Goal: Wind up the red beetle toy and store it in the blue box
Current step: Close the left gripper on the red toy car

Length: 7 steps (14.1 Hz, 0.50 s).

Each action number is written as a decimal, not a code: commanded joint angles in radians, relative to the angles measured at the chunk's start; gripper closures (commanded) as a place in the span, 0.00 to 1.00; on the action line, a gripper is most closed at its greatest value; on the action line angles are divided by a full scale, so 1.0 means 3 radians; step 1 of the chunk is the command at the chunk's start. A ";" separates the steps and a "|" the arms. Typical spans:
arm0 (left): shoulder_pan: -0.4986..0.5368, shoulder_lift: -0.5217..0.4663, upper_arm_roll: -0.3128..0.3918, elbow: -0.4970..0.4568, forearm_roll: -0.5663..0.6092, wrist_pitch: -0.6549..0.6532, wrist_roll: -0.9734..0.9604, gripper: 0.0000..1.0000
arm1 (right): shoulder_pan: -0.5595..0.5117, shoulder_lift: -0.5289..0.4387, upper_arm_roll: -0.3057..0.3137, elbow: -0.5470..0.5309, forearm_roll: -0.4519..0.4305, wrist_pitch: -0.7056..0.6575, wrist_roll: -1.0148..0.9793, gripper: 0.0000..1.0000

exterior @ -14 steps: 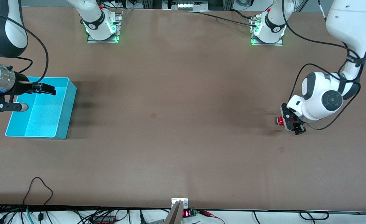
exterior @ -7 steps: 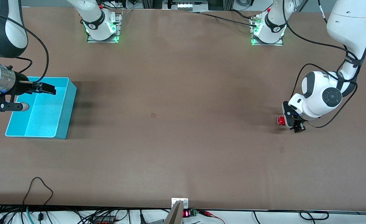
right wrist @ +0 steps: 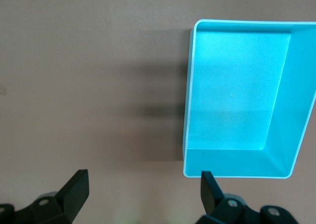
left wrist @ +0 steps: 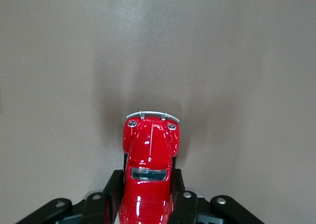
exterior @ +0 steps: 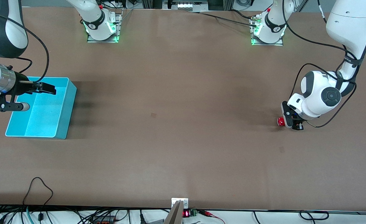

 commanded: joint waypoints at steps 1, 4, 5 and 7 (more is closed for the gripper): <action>-0.0011 0.0038 -0.0007 -0.0037 0.0040 0.0009 -0.0066 0.90 | -0.0017 -0.0002 0.0014 -0.0001 0.0013 -0.0035 -0.0043 0.00; -0.0006 0.0038 -0.0007 -0.0026 0.0040 0.0009 0.0082 0.90 | -0.0017 -0.0007 0.0014 -0.0001 0.0013 -0.0055 -0.0038 0.00; 0.0024 0.0043 -0.0002 -0.0021 0.0040 0.0009 0.0153 0.90 | -0.0022 -0.0002 0.0014 -0.0001 0.0018 -0.0081 -0.0033 0.00; 0.0166 0.0048 -0.0002 -0.0006 0.0040 0.0014 0.0363 0.90 | -0.0007 -0.0002 0.0014 0.0004 0.0018 -0.0081 -0.0033 0.00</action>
